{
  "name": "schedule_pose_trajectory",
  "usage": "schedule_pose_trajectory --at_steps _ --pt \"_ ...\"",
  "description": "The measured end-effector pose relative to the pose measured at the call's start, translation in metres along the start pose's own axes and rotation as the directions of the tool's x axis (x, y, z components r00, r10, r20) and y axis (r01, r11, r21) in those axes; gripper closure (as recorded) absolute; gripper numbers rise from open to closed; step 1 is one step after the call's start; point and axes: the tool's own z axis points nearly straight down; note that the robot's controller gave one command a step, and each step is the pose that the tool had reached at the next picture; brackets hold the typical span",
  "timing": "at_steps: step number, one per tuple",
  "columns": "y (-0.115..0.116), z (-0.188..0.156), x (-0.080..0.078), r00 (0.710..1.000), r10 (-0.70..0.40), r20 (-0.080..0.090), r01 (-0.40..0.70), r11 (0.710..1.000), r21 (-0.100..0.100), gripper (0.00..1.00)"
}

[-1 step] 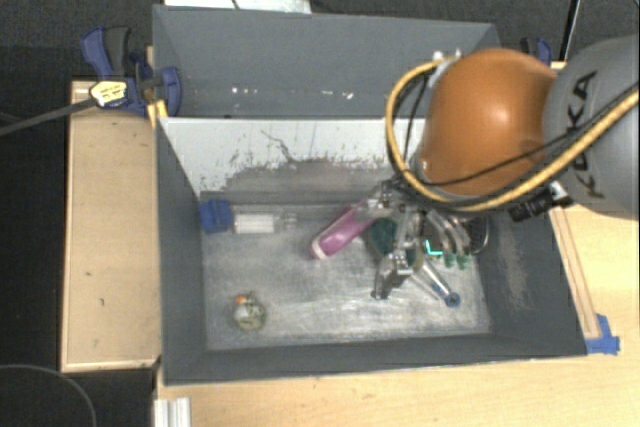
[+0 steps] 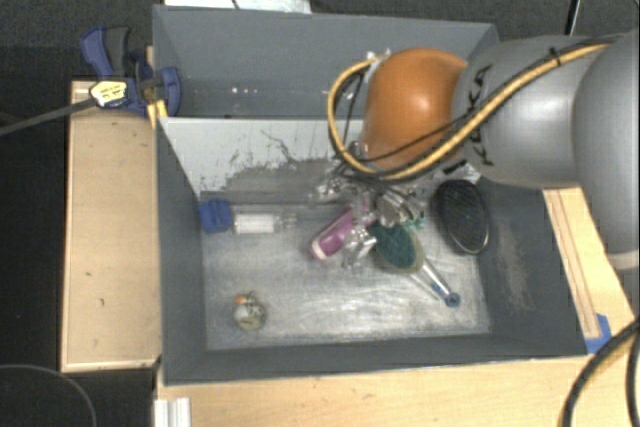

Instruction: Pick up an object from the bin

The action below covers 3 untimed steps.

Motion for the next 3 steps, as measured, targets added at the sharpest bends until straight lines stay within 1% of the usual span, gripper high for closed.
schedule_pose_trajectory --at_steps 1,2,3 --pt "-0.032 0.037 0.025 0.991 0.137 0.006 -0.137 0.991 -0.001 0.00" --pt "-0.033 0.033 0.022 0.990 0.139 0.017 -0.139 0.990 -0.001 1.00" --pt "-0.031 -0.098 0.027 0.989 0.146 0.007 -0.146 0.989 0.002 1.00"
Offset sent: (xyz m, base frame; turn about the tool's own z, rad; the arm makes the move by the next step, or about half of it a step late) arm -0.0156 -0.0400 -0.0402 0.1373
